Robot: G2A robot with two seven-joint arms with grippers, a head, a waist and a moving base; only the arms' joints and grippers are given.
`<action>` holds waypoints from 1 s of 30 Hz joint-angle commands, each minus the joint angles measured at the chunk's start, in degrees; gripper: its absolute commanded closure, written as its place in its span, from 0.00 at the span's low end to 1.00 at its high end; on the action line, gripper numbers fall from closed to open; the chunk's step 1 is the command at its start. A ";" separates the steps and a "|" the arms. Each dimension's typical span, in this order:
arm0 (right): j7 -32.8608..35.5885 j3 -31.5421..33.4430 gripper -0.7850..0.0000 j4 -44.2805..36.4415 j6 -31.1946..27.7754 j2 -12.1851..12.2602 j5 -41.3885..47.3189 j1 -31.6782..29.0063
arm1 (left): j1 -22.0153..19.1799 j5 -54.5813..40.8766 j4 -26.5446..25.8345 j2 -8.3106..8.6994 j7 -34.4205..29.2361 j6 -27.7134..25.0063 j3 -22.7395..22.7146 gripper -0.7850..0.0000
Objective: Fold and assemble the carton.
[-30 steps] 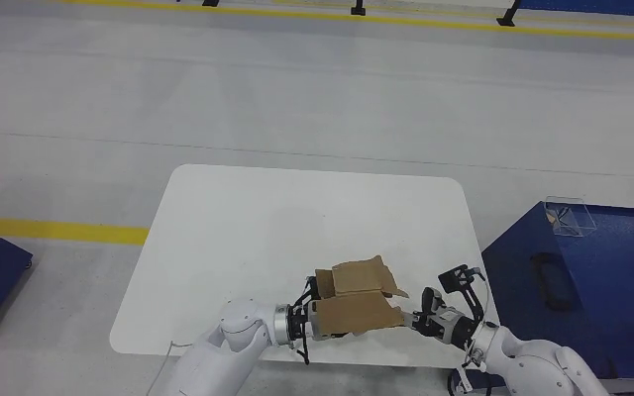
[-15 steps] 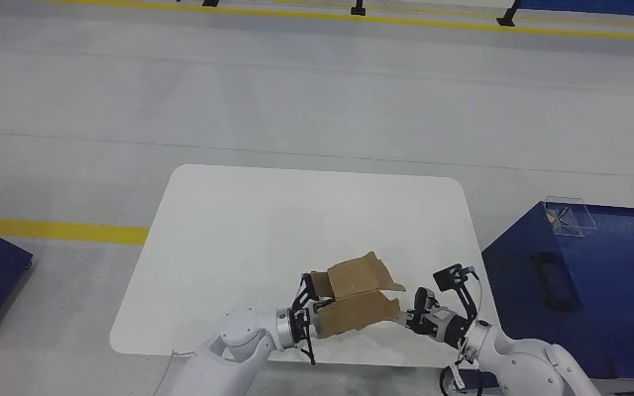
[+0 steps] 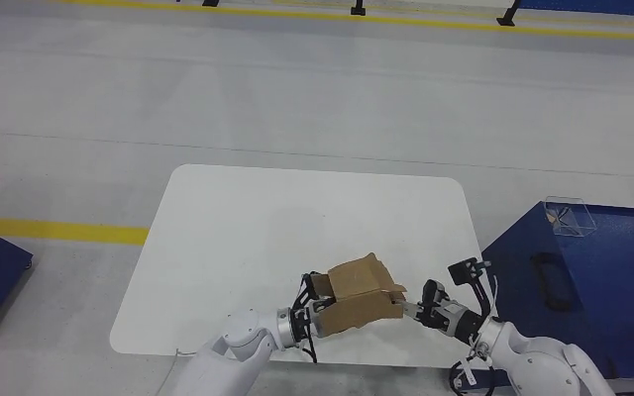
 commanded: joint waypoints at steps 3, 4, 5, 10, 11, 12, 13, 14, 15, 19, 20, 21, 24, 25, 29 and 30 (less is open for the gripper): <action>-0.02 0.72 0.00 -1.03 -0.48 -0.05 0.62 -1.00 | -0.56 -1.13 0.84 -0.20 0.79 0.84 -0.03 1.00; 0.04 0.72 0.00 -1.17 -0.50 -0.06 0.71 -1.08 | -0.68 -1.21 1.03 -0.24 0.83 0.89 0.02 1.00; 0.07 0.53 0.00 -1.27 -0.53 -0.08 0.72 -1.05 | -0.77 -1.27 1.15 -0.29 0.84 0.89 0.09 1.00; 0.47 -1.62 0.00 -1.02 -0.24 -0.24 0.27 0.25 | -1.09 -1.30 1.50 -0.53 0.95 0.44 0.58 1.00; 0.49 -1.95 0.00 -0.91 -0.12 -0.27 0.09 0.56 | -1.18 -1.10 1.55 -0.55 0.99 0.33 0.65 1.00; 0.50 -2.16 0.00 -0.77 0.06 -0.29 -0.10 0.85 | -1.27 -0.90 1.51 -0.57 1.04 0.20 0.68 1.00; 0.54 -2.21 0.00 -0.60 0.21 -0.31 -0.19 1.15 | -1.34 -0.68 1.38 -0.57 0.90 -0.04 0.68 1.00; 0.52 -1.98 0.00 -0.34 0.50 -0.30 -0.46 1.47 | -1.36 -0.47 1.29 -0.55 0.74 -0.18 0.64 1.00; 0.56 -1.61 0.00 -0.05 0.91 -0.29 -0.46 1.72 | -1.33 -0.26 1.14 -0.52 0.77 -0.46 0.53 1.00; 1.19 0.05 0.00 0.60 3.64 -0.20 -2.18 2.64 | -0.99 -0.16 0.33 -0.37 -0.43 -0.84 0.15 1.00; 1.22 0.10 0.00 0.58 4.37 -0.21 -2.83 2.84 | -0.91 0.03 0.22 -0.32 -0.72 -1.02 0.06 1.00; 1.43 -0.02 0.00 0.62 4.76 -0.21 -3.11 3.13 | -0.88 0.48 -0.01 -0.27 -1.18 -1.19 0.11 1.00; 2.15 -0.40 0.00 0.87 5.58 -0.25 -3.10 4.17 | -0.69 1.78 -0.65 -0.16 -2.14 -2.05 0.32 1.00; 2.38 -0.60 0.00 0.83 5.80 -0.26 -3.26 4.47 | -0.67 2.47 -0.88 -0.12 -2.46 -2.47 0.46 1.00; 3.17 -1.79 0.00 0.92 6.44 -0.34 -3.93 5.48 | -0.30 5.12 -1.94 0.00 -3.16 -4.31 1.09 1.00; 3.47 -2.23 0.00 1.02 6.59 -0.36 -4.08 5.73 | -0.21 5.62 -2.17 0.03 -3.27 -4.68 1.19 1.00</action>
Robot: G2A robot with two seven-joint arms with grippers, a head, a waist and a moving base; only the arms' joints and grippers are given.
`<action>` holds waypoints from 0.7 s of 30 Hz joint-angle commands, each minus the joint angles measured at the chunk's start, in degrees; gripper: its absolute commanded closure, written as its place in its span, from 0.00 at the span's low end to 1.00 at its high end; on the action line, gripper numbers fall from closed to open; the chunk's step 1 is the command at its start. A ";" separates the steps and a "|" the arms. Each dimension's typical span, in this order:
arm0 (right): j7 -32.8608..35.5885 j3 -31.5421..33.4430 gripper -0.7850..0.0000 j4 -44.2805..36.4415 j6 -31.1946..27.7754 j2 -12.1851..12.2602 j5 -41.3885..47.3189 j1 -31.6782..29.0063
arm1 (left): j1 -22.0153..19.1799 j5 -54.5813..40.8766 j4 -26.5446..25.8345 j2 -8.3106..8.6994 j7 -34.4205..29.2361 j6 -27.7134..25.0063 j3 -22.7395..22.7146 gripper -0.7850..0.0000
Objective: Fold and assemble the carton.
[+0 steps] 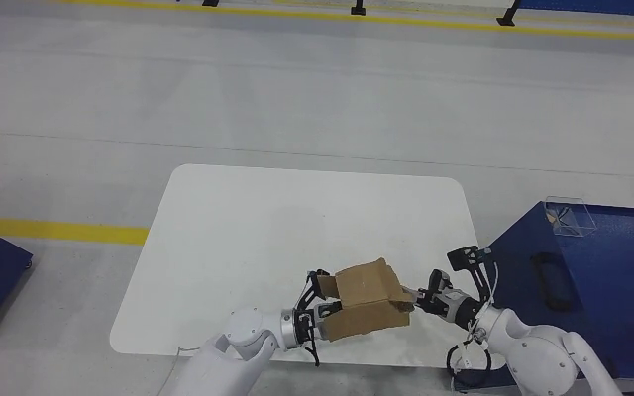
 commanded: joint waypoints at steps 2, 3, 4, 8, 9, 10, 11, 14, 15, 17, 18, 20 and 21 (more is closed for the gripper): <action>0.72 -1.31 0.00 0.18 0.58 -0.08 -0.60 0.92 | 0.37 1.27 -0.74 0.08 -0.41 -1.33 0.27 1.00; 0.71 -1.78 0.00 0.16 0.72 -0.11 -1.10 1.24 | 0.40 1.99 -0.95 0.13 -0.70 -1.79 0.40 1.00; 0.67 -2.19 0.00 0.19 0.95 -0.15 -1.41 1.53 | 0.48 2.72 -1.08 0.18 -0.61 -2.29 0.42 1.00; 1.21 -3.33 0.00 0.14 1.36 -0.26 -1.41 2.59 | 0.90 3.71 -1.70 0.29 -0.29 -2.90 0.49 1.00; 1.30 -3.49 0.00 0.17 1.44 -0.28 -1.46 2.80 | 0.95 3.83 -1.89 0.32 -0.37 -3.00 0.51 1.00; 1.27 -3.68 0.00 0.24 1.51 -0.31 -1.59 2.95 | 1.04 4.01 -2.01 0.35 -0.51 -3.08 0.56 1.00; 1.22 -3.86 0.00 0.35 1.56 -0.34 -1.63 3.04 | 1.13 4.07 -2.08 0.38 -0.52 -3.14 0.55 1.00; 0.95 -3.99 0.00 1.08 1.56 -0.41 -1.41 3.02 | 1.19 4.20 -2.11 0.46 -0.82 -3.24 0.46 1.00; 0.83 -3.82 0.00 1.41 1.47 -0.43 -0.96 2.89 | 1.20 4.23 -2.02 0.51 -0.85 -3.41 0.33 1.00; 0.82 -3.22 0.00 1.91 1.07 -0.42 -0.21 2.57 | 1.38 3.52 -2.04 0.57 -1.53 -4.04 0.05 1.00; 0.89 -2.87 0.00 2.07 0.79 -0.41 0.00 2.36 | 1.46 3.29 -1.97 0.62 -1.90 -4.29 -0.11 1.00; 0.82 -2.25 0.00 2.10 0.43 -0.37 -0.08 1.83 | 1.61 3.23 -1.91 0.71 -2.25 -4.46 -0.26 1.00; 0.79 -2.01 0.00 2.02 0.32 -0.37 -0.12 1.56 | 1.67 3.30 -2.00 0.75 -2.35 -4.65 -0.30 1.00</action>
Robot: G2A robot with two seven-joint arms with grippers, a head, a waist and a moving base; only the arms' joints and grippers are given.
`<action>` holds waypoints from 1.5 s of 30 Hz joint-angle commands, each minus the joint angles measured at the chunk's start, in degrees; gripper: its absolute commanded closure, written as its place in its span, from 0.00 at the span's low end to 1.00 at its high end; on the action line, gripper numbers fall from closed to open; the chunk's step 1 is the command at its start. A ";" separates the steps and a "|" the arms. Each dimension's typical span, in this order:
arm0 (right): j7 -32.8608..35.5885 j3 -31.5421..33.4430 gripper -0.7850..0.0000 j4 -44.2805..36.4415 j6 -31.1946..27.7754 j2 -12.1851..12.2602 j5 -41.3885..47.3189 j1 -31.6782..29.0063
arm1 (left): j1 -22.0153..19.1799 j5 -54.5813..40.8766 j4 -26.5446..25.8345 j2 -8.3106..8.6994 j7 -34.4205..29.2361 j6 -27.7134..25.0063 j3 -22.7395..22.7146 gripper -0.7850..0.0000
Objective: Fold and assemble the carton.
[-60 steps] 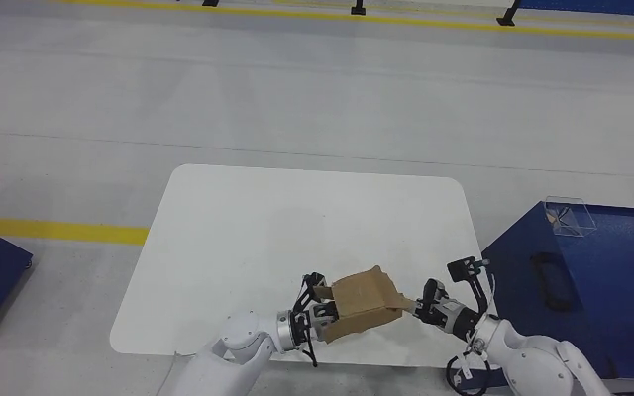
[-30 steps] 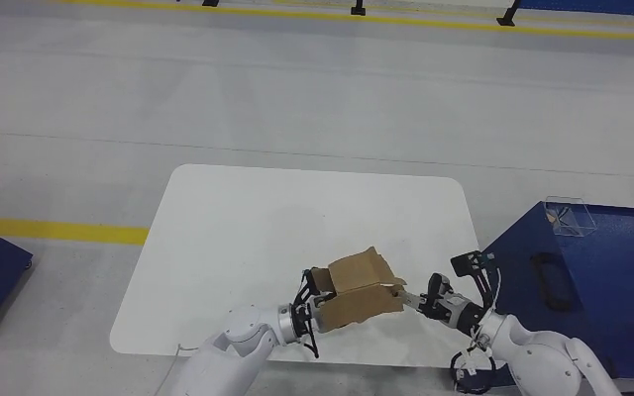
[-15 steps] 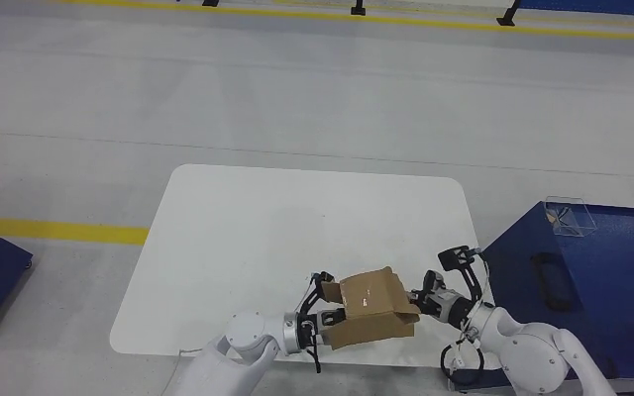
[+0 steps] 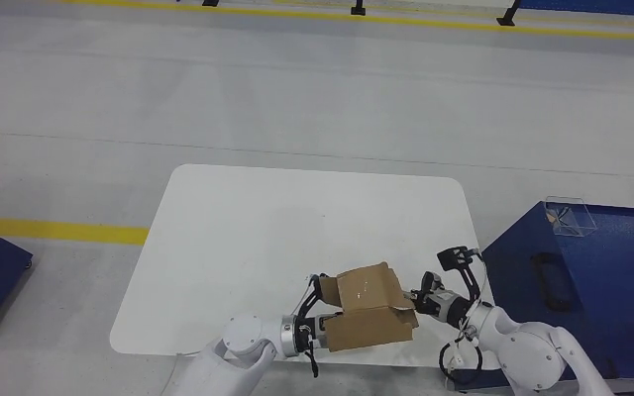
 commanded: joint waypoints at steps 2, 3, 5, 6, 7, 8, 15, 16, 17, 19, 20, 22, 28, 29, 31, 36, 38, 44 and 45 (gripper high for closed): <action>-0.22 0.80 0.00 -0.40 -0.05 0.02 -0.12 -0.73 | 0.26 0.22 -0.23 0.08 -0.24 -0.56 0.02 1.00; -0.26 1.04 0.00 -0.57 -0.09 0.02 -0.08 -0.93 | 0.27 0.47 -0.39 0.10 -0.55 -0.73 0.16 1.00; -0.46 1.28 0.00 -1.01 -0.15 -0.01 0.14 -1.30 | 0.39 1.51 -0.56 0.17 -0.94 -1.63 0.40 1.00; -0.54 1.22 0.00 -1.31 -0.17 -0.03 0.09 -1.50 | 0.52 1.61 -0.63 0.18 -0.80 -1.62 0.50 1.00; -0.59 1.01 0.00 -1.65 -0.18 -0.05 0.03 -1.70 | 0.55 1.79 -0.87 0.18 -0.90 -1.67 0.65 1.00; -0.61 0.75 0.00 -1.96 -0.22 -0.08 -0.07 -1.85 | 0.58 1.89 -0.94 0.20 -1.09 -1.77 0.74 1.00; -1.55 -0.04 0.00 -2.23 0.13 -0.26 -0.84 -1.81 | 0.88 0.81 -0.59 0.35 0.10 -0.64 0.18 1.00; -1.66 0.36 0.00 -2.21 0.27 -0.26 -0.72 -1.82 | 0.88 0.81 -0.59 0.35 0.10 -0.64 0.18 1.00; -1.83 0.92 0.00 -2.18 0.42 -0.25 -0.43 -1.86 | 0.88 0.81 -0.59 0.35 0.10 -0.64 0.18 1.00; -1.89 2.14 0.00 -2.24 0.44 -0.24 0.42 -2.12 | 0.88 0.81 -0.59 0.35 0.10 -0.64 0.18 1.00; -1.91 2.90 0.00 -2.31 0.44 -0.21 0.78 -2.28 | 1.00 0.78 -0.56 0.35 0.35 -0.38 0.22 1.00; -1.92 4.47 0.00 -2.66 0.35 -0.18 1.74 -2.77 | 1.15 1.44 -1.07 0.42 1.88 0.96 0.14 1.00; -2.72 9.41 0.00 -5.62 -2.00 -0.17 5.37 -5.19 | 0.96 -1.14 -0.65 0.36 4.02 6.33 -0.07 1.00; -2.78 10.00 0.00 -6.02 -2.63 -0.18 5.83 -5.72 | 0.76 -1.23 -0.51 0.31 4.30 6.54 0.02 1.00; -3.00 10.71 0.00 -6.78 -4.00 -0.22 6.54 -6.63 | 0.54 -2.50 0.32 0.13 5.37 8.26 0.20 1.00; -2.62 9.92 0.00 -7.37 -4.82 -0.28 5.16 -7.50 | -0.50 -3.22 1.31 -0.18 5.61 8.73 0.78 1.00; -2.80 9.11 0.00 -7.08 -4.71 -0.33 4.28 -7.27 | -0.57 -3.36 1.57 -0.25 5.51 8.34 0.96 1.00; -3.02 8.25 0.00 -6.01 -4.50 -0.43 4.31 -6.07 | -0.77 -0.29 1.39 -0.30 6.29 5.52 1.63 1.00; -2.88 8.31 0.00 -5.99 -4.51 -0.43 4.40 -5.99 | -0.72 0.68 1.24 -0.28 6.74 4.69 1.70 1.00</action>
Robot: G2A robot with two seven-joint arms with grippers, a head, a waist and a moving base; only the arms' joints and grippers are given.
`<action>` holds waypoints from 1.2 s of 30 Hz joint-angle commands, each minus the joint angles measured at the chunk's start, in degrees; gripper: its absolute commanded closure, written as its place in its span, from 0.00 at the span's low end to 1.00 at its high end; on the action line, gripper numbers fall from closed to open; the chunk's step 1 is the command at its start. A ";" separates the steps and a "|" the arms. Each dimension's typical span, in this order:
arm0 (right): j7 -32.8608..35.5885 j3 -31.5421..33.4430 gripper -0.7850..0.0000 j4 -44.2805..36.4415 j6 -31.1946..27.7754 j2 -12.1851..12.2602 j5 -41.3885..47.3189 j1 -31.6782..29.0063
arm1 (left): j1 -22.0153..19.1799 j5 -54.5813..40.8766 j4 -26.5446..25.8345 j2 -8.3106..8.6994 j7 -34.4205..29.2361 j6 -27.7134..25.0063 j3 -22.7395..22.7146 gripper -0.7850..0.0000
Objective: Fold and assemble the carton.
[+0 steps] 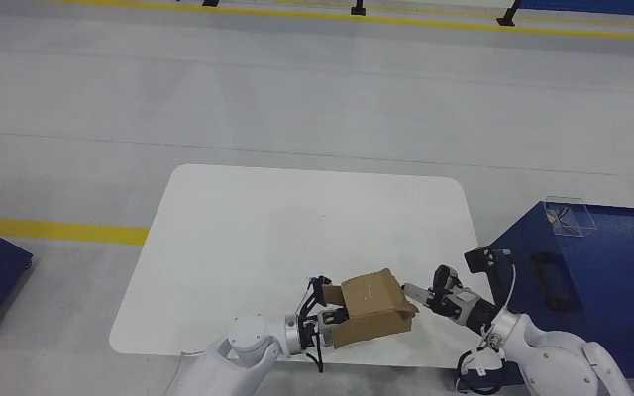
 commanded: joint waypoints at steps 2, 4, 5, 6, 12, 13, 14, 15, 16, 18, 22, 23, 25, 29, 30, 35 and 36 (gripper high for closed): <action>0.65 0.12 0.00 -0.16 0.08 0.00 0.11 0.07 | 0.41 1.64 -0.31 0.02 0.90 -1.71 0.23 1.00; 1.26 -0.14 0.00 -0.31 0.01 0.00 -0.04 -0.03 | 0.52 1.56 -0.33 0.00 0.99 -1.71 0.29 1.00; 1.38 -0.40 0.00 -0.31 0.05 -0.01 -0.32 -0.04 | 0.54 1.51 -0.34 -0.01 0.97 -1.70 0.33 1.00; 1.40 -0.74 0.00 -0.25 0.14 -0.03 -0.52 -0.03 | 0.56 1.49 -0.34 -0.02 0.97 -1.72 0.38 1.00; 2.14 -4.19 0.00 0.76 0.61 -0.18 -1.96 0.71 | 0.57 1.61 -0.35 -0.11 1.16 -1.93 0.65 1.00; 2.10 -4.70 0.00 0.96 0.69 -0.22 -2.18 0.98 | 0.59 1.62 -0.35 -0.12 1.21 -1.97 0.70 1.00; 2.07 -5.25 0.00 1.13 0.66 -0.25 -2.45 1.19 | 0.61 1.65 -0.32 -0.14 1.27 -2.02 0.77 1.00; 2.13 -5.70 0.00 1.32 0.68 -0.28 -2.50 1.37 | 0.58 1.70 -0.31 -0.16 1.16 -2.06 0.87 1.00; 2.03 -6.02 0.00 1.49 0.72 -0.30 -2.65 1.58 | 0.57 1.71 -0.23 -0.18 1.16 -2.12 0.93 1.00; 1.91 -6.46 0.00 1.78 0.86 -0.35 -2.81 1.91 | 0.54 1.62 -0.08 -0.24 1.28 -2.14 1.05 1.00; 1.93 -6.43 0.00 2.22 0.76 -0.39 -2.38 2.29 | 0.43 1.59 0.14 -0.31 1.31 -2.26 1.17 1.00; 2.02 -6.34 0.00 2.25 0.73 -0.39 -2.23 2.32 | 0.42 1.58 0.18 -0.32 1.31 -2.31 1.20 1.00; 2.13 -6.37 0.00 2.28 0.70 -0.40 -2.16 2.28 | 0.41 1.55 0.25 -0.34 1.33 -2.39 1.21 1.00; 1.95 -6.54 0.00 2.14 0.81 -0.44 -2.41 2.24 | 0.49 1.34 0.34 -0.39 1.48 -2.80 1.19 1.00; 1.80 -6.36 0.00 2.19 0.88 -0.45 -2.13 2.27 | 0.53 1.21 0.38 -0.40 1.43 -2.92 1.18 1.00; 2.34 -5.97 0.00 2.34 0.62 -0.45 -1.41 2.23 | 0.55 1.12 0.70 -0.44 1.61 -3.32 1.06 1.00; 2.26 -5.99 0.00 2.32 0.65 -0.45 -1.71 2.29 | 0.56 1.31 0.71 -0.44 1.80 -3.41 1.07 1.00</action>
